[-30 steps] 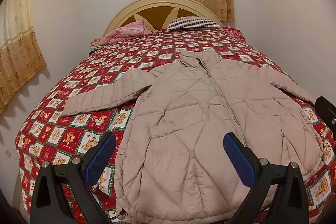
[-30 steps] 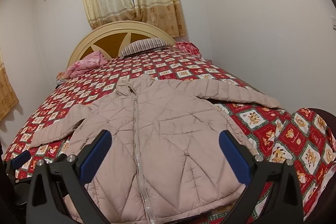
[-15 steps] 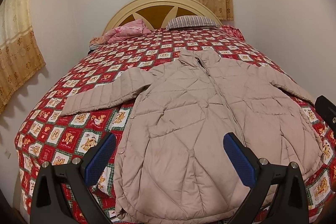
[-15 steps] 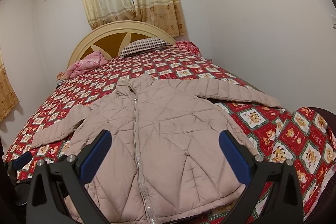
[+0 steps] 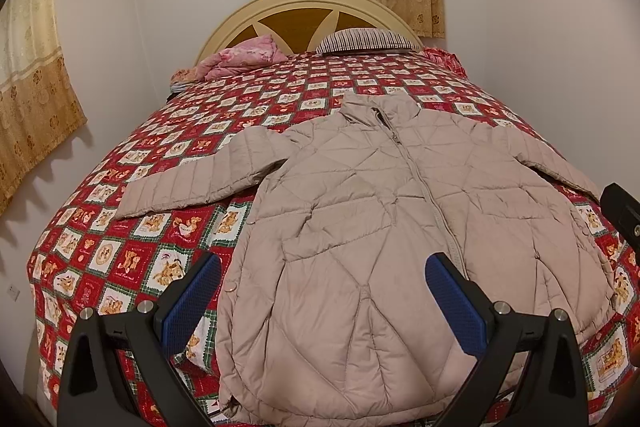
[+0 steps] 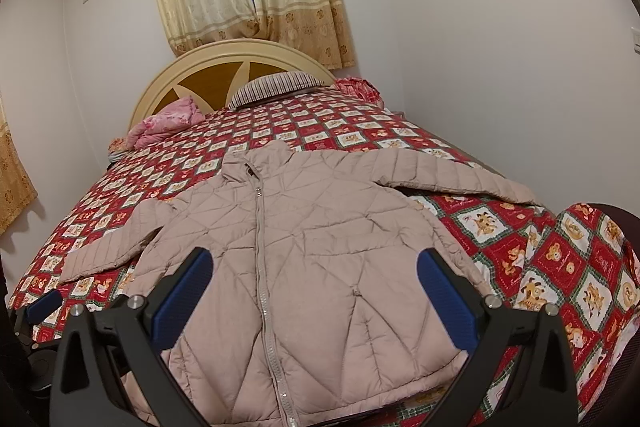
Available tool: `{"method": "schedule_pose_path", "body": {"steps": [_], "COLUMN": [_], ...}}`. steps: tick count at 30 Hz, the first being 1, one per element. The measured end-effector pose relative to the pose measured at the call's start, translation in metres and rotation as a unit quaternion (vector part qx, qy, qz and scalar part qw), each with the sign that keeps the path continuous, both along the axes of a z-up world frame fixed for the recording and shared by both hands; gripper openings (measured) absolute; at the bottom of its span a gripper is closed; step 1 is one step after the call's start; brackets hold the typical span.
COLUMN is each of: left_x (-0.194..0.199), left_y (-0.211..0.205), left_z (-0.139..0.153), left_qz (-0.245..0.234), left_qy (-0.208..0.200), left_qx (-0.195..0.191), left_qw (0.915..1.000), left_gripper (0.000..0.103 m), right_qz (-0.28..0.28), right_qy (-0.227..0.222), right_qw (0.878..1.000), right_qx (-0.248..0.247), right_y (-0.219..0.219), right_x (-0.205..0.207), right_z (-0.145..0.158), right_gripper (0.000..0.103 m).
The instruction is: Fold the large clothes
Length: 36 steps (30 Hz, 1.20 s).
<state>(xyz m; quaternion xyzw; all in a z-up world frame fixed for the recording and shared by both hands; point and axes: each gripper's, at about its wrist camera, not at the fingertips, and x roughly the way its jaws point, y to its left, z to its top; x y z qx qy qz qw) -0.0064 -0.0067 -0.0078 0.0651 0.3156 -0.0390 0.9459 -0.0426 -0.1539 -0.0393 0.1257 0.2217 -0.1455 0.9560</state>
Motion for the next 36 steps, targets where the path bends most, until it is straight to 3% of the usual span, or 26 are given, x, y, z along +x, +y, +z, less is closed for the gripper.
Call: {"method": "schedule_pose_path", "body": {"steps": [36], "left_x": [-0.001], "left_y": [0.0], "left_z": [-0.008], "left_qz": [-0.002], "left_qy": [0.007], "left_qx": [-0.001], "left_qw": [1.0], "left_gripper": [0.102], "right_qz": [0.002], "right_qy": [0.009], "right_qw": [1.0], "right_qx": [0.006], "right_y": [0.009], "right_x": [0.002], "right_z": [-0.006], "right_gripper": [0.103]}}
